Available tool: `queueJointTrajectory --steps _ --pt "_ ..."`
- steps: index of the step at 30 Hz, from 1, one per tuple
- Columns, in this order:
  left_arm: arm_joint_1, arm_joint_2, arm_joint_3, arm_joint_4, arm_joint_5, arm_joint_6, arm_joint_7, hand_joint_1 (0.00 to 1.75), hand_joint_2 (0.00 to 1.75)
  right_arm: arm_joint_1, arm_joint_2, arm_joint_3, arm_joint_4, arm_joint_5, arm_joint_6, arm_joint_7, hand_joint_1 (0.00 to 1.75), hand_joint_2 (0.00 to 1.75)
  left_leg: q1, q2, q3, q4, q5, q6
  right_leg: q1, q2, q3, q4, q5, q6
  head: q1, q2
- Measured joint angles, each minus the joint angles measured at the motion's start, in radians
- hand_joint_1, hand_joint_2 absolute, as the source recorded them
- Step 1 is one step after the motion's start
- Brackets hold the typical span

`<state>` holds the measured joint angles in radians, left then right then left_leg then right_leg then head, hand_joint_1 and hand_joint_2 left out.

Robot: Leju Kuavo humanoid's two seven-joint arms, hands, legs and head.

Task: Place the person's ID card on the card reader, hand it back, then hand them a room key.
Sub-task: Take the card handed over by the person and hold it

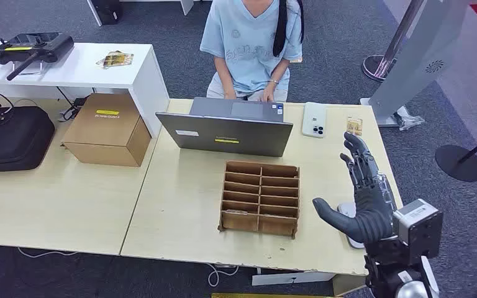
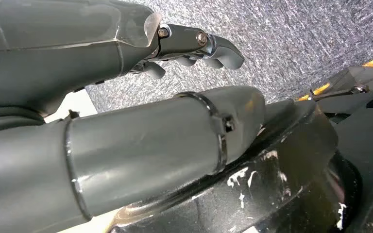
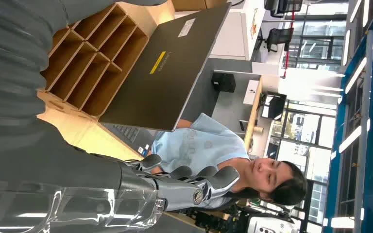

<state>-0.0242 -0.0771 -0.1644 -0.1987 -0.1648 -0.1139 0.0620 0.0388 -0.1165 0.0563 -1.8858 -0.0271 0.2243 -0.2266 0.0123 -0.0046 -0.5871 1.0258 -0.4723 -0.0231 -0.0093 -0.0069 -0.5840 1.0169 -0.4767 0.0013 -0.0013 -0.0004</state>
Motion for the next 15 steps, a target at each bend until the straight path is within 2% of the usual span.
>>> queueJointTrajectory --steps 7,15 --pt "0.000 0.000 0.000 0.000 -0.010 0.028 0.002 0.00 0.00 -0.007 -0.002 0.001 0.004 0.050 -0.027 -0.006 0.00 1.75 0.000 0.000 0.000 0.000 0.000 0.000 0.000 0.000 0.000 0.000 0.000 0.000 0.000 0.000" --pt "0.000 0.000 0.000 0.000 -0.025 0.048 0.002 0.00 0.00 -0.065 -0.024 0.034 0.008 0.274 -0.146 0.007 0.00 1.75 0.000 0.000 0.000 0.000 0.000 0.000 0.000 0.000 0.000 0.000 0.000 0.000 0.000 0.000"
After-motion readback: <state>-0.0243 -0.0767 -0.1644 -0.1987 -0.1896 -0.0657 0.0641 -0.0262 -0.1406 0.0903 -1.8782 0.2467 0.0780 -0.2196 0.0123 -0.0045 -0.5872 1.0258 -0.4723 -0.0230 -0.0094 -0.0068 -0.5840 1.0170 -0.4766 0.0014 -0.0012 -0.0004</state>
